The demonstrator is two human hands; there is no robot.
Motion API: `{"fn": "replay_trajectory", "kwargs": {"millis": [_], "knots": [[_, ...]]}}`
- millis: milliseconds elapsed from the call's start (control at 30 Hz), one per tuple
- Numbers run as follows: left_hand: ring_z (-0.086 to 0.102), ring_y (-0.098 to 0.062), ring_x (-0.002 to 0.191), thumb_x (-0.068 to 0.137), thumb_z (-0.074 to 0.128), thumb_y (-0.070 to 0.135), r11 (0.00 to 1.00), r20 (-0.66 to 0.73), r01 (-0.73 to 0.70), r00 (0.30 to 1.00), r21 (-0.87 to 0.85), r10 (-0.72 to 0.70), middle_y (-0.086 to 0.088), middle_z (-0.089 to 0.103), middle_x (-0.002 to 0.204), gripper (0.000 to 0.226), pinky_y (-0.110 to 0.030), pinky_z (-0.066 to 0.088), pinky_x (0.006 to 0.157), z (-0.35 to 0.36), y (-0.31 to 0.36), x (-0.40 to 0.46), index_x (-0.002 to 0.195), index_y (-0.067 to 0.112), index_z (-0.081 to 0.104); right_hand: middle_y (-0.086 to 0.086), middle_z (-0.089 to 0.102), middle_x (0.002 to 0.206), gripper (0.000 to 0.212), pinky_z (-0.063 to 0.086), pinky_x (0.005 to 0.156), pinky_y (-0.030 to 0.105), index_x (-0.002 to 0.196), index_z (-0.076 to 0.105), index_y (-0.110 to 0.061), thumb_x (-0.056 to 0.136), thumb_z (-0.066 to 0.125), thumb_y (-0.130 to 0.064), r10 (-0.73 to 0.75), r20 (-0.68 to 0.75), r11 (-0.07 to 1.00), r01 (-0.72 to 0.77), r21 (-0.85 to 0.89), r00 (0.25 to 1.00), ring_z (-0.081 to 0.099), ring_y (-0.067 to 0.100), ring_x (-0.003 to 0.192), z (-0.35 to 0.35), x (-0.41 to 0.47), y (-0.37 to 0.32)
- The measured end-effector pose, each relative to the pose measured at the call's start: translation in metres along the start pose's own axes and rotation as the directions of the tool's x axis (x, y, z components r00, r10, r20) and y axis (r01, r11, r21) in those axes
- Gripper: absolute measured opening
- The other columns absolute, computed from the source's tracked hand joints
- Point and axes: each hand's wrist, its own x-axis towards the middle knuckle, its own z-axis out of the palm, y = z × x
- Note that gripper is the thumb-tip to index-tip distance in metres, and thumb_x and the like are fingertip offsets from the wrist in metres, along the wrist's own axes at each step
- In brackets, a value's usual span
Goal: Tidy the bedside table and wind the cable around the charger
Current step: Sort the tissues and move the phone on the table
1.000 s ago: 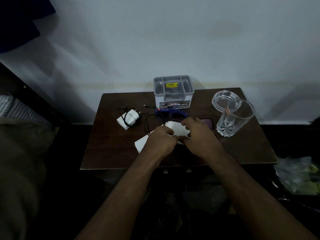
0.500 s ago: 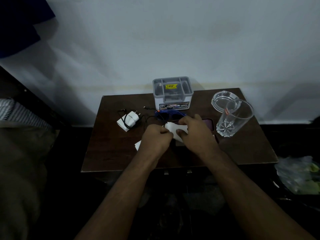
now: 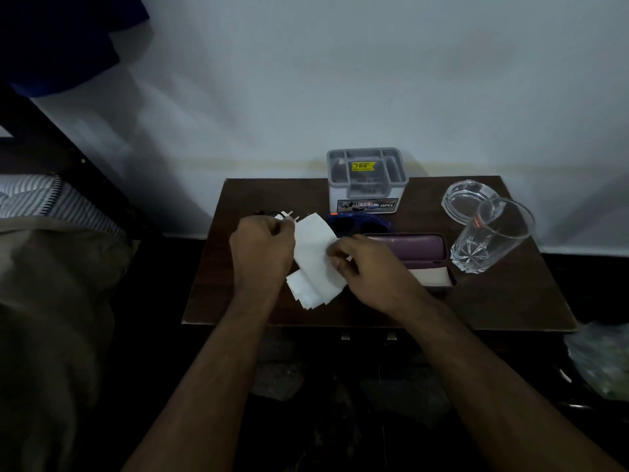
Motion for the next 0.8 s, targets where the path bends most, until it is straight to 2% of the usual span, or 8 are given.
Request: {"fn": "replay_trajectory", "kwargs": {"millis": [133,233,300,367,433,567,667,800], "knots": [[0.056,-0.019,0.052,0.094,0.065,0.025,1.000,0.061,-0.019,0.998,-0.007,0.019,-0.013,0.059,0.055,0.042,-0.029,0.038,0.053,0.009,0.002,-0.002,0.064,-0.003,0.064,0.004,0.063,0.128,0.031,0.051,0.099,0.039,0.130,0.064,-0.018,0.102,0.054,-0.017,-0.017,0.064,1.000,0.019,-0.019,0.998,0.059,0.021,0.115,0.005,0.000,-0.004],[0.049,-0.008,0.047,0.094,0.066,0.023,0.999,0.093,-0.040,0.995,-0.007,0.040,-0.003,0.051,0.049,0.045,-0.015,0.031,0.050,0.016,0.004,-0.004,0.053,0.006,0.055,0.008,0.062,0.132,0.037,0.051,0.102,0.042,0.135,0.062,-0.016,0.100,0.053,-0.012,-0.018,0.114,0.999,0.023,-0.048,0.993,0.062,0.025,0.117,0.009,-0.002,-0.004],[0.056,-0.011,0.057,0.093,0.066,0.020,0.995,0.076,-0.099,0.992,0.011,0.098,-0.012,0.063,0.060,0.037,-0.015,0.037,0.055,0.018,0.006,-0.006,0.062,-0.001,0.064,0.009,0.063,0.133,0.038,0.052,0.101,0.043,0.135,0.062,-0.015,0.099,0.053,-0.011,-0.024,0.133,0.997,0.033,-0.067,0.991,0.063,0.026,0.117,0.011,-0.003,-0.004],[0.065,-0.022,0.078,0.093,0.065,0.017,0.981,0.043,-0.192,0.981,0.023,0.191,-0.015,0.072,0.079,0.026,-0.020,0.039,0.065,0.019,0.010,-0.008,0.077,-0.003,0.073,0.007,0.066,0.131,0.036,0.053,0.100,0.043,0.133,0.064,-0.017,0.098,0.056,-0.014,-0.026,0.120,0.998,0.032,-0.053,0.992,0.065,0.025,0.115,0.011,-0.004,-0.004],[0.066,-0.018,0.092,0.093,0.066,0.015,0.968,0.025,-0.251,0.968,0.012,0.250,-0.007,0.075,0.093,0.017,-0.015,0.037,0.075,0.021,0.016,-0.011,0.089,0.003,0.078,0.003,0.069,0.124,0.031,0.054,0.097,0.041,0.126,0.068,-0.022,0.097,0.058,-0.017,0.005,0.048,0.999,-0.003,-0.042,0.999,0.067,0.021,0.109,0.007,-0.002,-0.001],[0.061,-0.009,0.101,0.094,0.066,0.016,0.966,0.055,-0.255,0.965,-0.049,0.258,-0.002,0.073,0.104,0.015,-0.006,0.036,0.080,0.030,0.023,-0.016,0.099,0.010,0.077,0.006,0.066,0.107,0.019,0.054,0.086,0.040,0.109,0.072,-0.016,0.096,0.059,-0.015,0.081,-0.222,0.996,-0.087,-0.017,0.972,0.064,0.024,0.097,-0.009,0.006,0.013],[0.059,-0.007,0.103,0.094,0.066,0.016,0.965,0.071,-0.256,0.963,-0.053,0.260,-0.001,0.072,0.107,0.014,0.004,0.031,0.079,0.037,0.025,-0.019,0.100,0.010,0.077,0.011,0.058,0.112,0.018,0.051,0.092,0.040,0.107,0.074,-0.014,0.094,0.062,-0.011,0.126,-0.323,0.991,-0.134,-0.001,0.938,0.061,0.030,0.102,-0.016,0.008,0.024],[0.058,-0.009,0.098,0.092,0.066,0.011,0.953,0.051,-0.294,0.953,-0.065,0.298,-0.003,0.070,0.105,0.012,0.001,0.034,0.080,0.045,0.031,-0.020,0.098,0.008,0.076,0.014,0.056,0.128,0.023,0.044,0.102,0.042,0.115,0.072,-0.011,0.095,0.061,-0.015,0.172,-0.328,0.977,-0.203,-0.063,0.929,0.054,0.035,0.115,-0.016,0.017,0.038]]}}
